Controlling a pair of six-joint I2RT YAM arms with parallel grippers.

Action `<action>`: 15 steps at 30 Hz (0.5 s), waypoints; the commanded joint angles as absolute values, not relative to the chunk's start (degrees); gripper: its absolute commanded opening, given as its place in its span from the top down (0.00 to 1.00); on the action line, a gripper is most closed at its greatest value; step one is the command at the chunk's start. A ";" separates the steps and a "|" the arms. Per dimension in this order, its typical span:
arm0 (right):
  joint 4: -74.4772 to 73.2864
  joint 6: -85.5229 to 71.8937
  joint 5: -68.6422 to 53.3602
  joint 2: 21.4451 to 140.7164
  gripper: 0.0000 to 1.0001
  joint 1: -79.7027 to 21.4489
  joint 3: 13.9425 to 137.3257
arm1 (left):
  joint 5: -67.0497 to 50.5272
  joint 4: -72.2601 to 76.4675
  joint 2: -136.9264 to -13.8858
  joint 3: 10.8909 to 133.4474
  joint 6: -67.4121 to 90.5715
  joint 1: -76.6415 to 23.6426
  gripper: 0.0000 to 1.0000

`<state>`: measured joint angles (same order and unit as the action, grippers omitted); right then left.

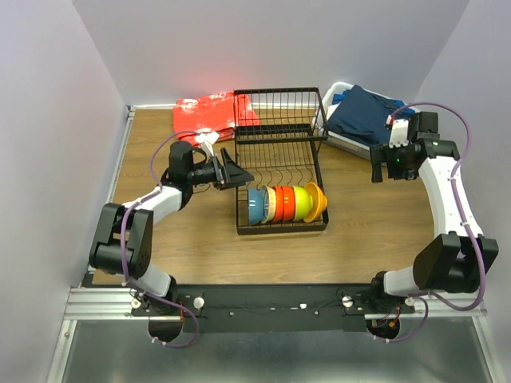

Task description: Load the bowls into the dish rack

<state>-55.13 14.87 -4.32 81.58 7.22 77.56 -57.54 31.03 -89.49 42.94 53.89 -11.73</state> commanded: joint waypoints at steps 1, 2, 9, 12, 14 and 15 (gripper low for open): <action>-53.79 13.71 -7.38 78.67 0.00 7.12 74.80 | -56.70 -3.48 -87.10 47.81 29.82 -11.34 0.01; -53.70 13.54 -7.73 78.40 0.00 7.12 74.71 | -55.65 -6.13 -86.49 48.33 26.05 -10.99 0.01; -51.51 9.86 -8.88 74.01 0.00 7.12 72.25 | -39.94 -22.75 -69.83 50.71 11.45 -10.02 0.01; -47.21 0.58 -1.87 71.99 0.00 7.12 69.01 | -31.60 -25.04 -63.13 50.80 7.74 -10.02 0.01; -45.79 -2.45 2.17 71.02 0.00 7.12 67.86 | -26.40 -26.19 -61.18 51.67 4.49 -10.02 0.01; -45.44 -3.33 4.55 70.49 0.00 7.12 67.16 | -24.02 -27.32 -60.13 53.07 3.09 -10.02 0.01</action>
<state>-50.76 7.35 -5.37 72.79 7.20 70.72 -38.92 -20.12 -64.90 49.50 13.56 -10.22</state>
